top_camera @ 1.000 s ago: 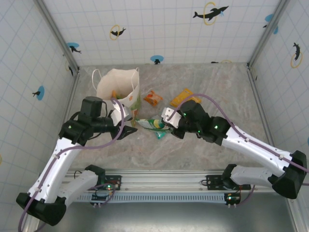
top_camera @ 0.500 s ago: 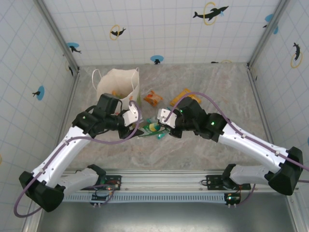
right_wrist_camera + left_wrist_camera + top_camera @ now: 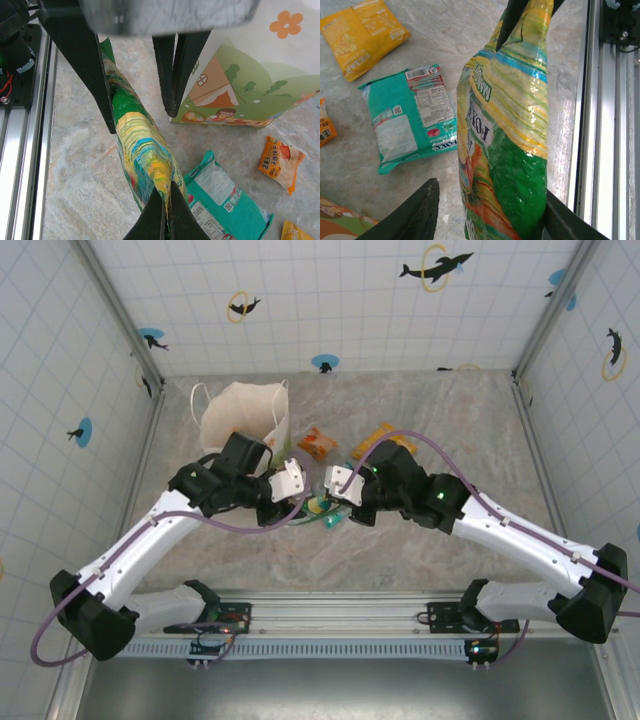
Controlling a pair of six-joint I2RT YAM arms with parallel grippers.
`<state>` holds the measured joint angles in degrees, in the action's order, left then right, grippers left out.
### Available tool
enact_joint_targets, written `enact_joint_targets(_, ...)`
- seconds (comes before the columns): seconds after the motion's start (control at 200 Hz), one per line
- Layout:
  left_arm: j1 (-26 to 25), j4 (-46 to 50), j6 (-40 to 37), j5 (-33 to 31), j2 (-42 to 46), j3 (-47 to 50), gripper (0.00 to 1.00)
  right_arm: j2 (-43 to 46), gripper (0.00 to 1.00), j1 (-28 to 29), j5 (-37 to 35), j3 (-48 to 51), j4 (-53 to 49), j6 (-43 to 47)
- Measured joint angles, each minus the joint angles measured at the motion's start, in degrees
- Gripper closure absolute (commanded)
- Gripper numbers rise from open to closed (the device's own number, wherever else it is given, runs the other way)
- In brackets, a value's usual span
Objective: Place the snacks into the paper bag
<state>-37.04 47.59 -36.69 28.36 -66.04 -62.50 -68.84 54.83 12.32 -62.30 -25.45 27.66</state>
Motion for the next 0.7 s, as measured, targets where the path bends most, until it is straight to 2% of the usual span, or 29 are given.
enact_joint_targets(0.2, -0.59, -0.11, 0.2, -0.66, -0.63, 0.0, 0.73, 0.02, 1.0, 0.31, -0.02, 0.0, 0.81, -0.22)
enact_joint_targets(0.475, -0.76, -2.45, 0.87, -0.15, -0.24, 0.0, 0.89, 1.68, 1.0, 0.31, -0.96, 0.52, 2.34, -1.22)
enact_joint_targets(0.535, -0.92, -3.15, 1.05, 0.11, 0.24, 0.11, 0.96, 2.8, 1.0, 0.28, -1.36, 1.53, 3.58, -1.51)
enact_joint_targets(0.575, -0.92, -3.58, 1.49, 0.5, 0.57, 0.24, 1.0, 3.45, 0.94, 0.31, -1.64, 2.14, 4.31, -1.73)
enact_joint_targets(0.701, -0.92, -4.63, 2.75, 0.96, 1.18, 1.03, 1.0, 6.84, 0.68, 0.31, -3.48, 5.22, 8.48, -2.71)
